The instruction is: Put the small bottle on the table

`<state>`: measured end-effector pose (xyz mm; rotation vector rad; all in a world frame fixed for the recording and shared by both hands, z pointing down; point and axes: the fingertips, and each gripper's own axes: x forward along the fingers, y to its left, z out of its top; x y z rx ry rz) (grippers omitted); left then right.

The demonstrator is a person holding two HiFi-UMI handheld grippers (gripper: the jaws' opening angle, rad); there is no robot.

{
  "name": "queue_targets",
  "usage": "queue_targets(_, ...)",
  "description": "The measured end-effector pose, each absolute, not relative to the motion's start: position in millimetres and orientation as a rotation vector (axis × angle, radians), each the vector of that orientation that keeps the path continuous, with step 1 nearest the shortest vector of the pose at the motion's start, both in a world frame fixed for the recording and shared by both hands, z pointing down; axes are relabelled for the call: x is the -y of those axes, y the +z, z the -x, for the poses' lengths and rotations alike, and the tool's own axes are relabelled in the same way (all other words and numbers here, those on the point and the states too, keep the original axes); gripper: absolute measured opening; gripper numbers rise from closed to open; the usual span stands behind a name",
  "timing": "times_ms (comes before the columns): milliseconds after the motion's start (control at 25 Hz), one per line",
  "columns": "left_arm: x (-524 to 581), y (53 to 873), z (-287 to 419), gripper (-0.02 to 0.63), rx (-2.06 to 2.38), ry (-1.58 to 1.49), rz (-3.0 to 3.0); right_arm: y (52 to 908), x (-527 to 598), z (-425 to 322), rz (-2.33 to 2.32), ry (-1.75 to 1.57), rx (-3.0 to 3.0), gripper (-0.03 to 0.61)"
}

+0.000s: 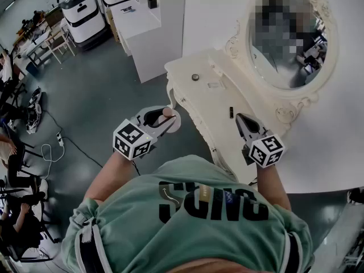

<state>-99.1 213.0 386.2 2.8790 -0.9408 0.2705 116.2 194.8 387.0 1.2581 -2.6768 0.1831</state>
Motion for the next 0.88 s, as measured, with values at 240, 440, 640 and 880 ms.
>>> queue_targets(240,-212,376,85,0.143,0.952,0.269,-2.892,377,-196,-130,-1.257,0.174,2.691,-0.007)
queue_targets(440,-211,371,72,0.143,0.984,0.268,-2.882,369,-196,-145,-1.245,0.206,2.719,-0.006)
queue_targets(640,-212,368,52,0.143,1.01,0.262,-2.876,369,-199,-171,-1.258,0.216,2.721,-0.006)
queue_targets(880,-211,358,23,0.143,1.043,0.25,-2.877,366,-203,-203,-1.243,0.208,2.736,-0.006)
